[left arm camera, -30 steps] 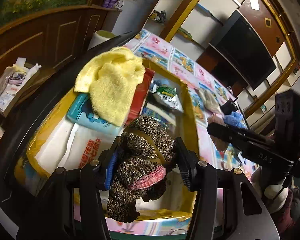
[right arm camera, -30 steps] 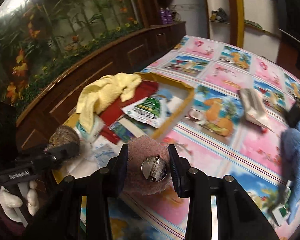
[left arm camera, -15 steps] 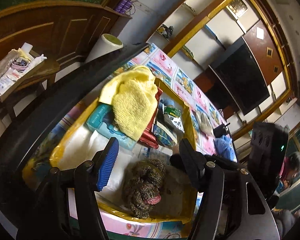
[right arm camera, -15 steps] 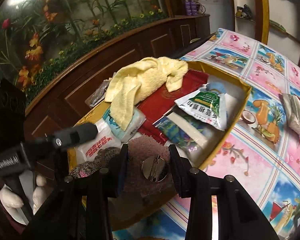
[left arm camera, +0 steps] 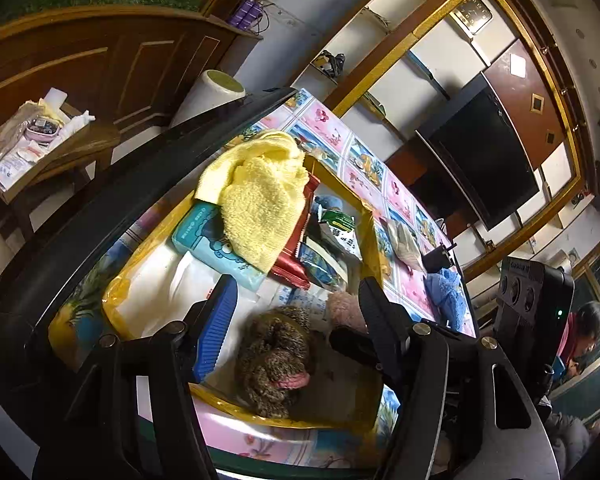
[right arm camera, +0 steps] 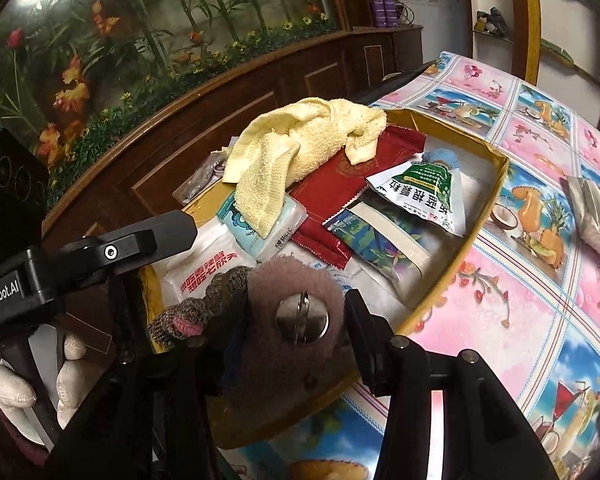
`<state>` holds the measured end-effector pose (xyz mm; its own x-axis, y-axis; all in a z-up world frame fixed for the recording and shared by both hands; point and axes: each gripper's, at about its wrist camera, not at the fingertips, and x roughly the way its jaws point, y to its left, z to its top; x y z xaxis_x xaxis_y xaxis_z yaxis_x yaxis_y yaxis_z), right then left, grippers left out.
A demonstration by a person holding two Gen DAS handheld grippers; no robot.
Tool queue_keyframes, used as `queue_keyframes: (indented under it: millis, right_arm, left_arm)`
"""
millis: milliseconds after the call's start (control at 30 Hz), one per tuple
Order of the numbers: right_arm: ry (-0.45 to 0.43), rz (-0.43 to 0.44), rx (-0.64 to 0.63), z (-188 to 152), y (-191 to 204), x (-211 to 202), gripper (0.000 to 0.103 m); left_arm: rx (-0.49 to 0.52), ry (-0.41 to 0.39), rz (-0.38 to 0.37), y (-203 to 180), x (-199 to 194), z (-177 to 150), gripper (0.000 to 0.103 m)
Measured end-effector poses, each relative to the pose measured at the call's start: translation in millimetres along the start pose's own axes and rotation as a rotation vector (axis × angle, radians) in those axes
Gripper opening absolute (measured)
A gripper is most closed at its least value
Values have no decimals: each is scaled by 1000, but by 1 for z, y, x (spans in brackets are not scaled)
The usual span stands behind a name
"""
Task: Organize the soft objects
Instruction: 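Carry doll and badge into the white box and open both tools, then grasp blue towel with right tool while left tool moves toward white red-lettered packet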
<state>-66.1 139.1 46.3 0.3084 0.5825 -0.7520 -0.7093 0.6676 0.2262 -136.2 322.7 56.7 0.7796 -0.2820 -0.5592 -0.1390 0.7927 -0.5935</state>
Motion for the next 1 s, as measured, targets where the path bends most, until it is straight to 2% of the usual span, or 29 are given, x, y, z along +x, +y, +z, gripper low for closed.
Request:
queue_keyframes:
  millis: [133,367,500,667,867,1000]
  right_arm:
    - [-35,30,15,-8,-7,-15,48]
    - [10,198,-57,-26,6,-29,48]
    - [4,217,-61,-32,9,-37,48]
    - [-7,177,-1,-46,-12,-43,48]
    - [-50,112,121,-66,-57,-63,48]
    - [-111,-11,202,-77,-101,-91,48]
  left_arm:
    - [18,-2,-2,-10,-2,-3,64]
    - [49,36,-10,-28,7,-10,64]
    - [61,36,-9,-37,6,-13,64]
    - [100,47,-11,-53,7,-19,64]
    - [188,109,-40,-79,20,-33,64]
    - [243,149,-55,-96,30,-42,64]
